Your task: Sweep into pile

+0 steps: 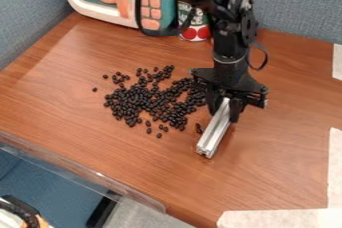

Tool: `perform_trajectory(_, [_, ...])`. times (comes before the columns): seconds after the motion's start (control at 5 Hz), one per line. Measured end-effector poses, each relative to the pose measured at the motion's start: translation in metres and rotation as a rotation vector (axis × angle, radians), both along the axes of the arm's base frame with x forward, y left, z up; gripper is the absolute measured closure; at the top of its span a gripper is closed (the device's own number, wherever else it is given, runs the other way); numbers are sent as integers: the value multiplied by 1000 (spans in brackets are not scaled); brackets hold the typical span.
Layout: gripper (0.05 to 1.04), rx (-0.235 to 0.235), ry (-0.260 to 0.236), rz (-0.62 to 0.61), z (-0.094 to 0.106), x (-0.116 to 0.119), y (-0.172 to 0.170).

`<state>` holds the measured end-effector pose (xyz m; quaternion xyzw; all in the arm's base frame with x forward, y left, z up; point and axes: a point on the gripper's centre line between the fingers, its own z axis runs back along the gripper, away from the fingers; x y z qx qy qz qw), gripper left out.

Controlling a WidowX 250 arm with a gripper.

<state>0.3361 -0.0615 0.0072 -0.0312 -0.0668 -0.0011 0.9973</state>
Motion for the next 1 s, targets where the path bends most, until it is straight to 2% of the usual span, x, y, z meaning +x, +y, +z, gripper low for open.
perform_trajectory(0.2, [713,-35,6,121,-8,19,3])
perform_trajectory(0.4, [713,-47,20,191,-10,38,10])
perform_trajectory(0.6, [713,0,35,219,-11,44,16])
perform_trajectory(1.0, [713,53,30,246,-12,37,28])
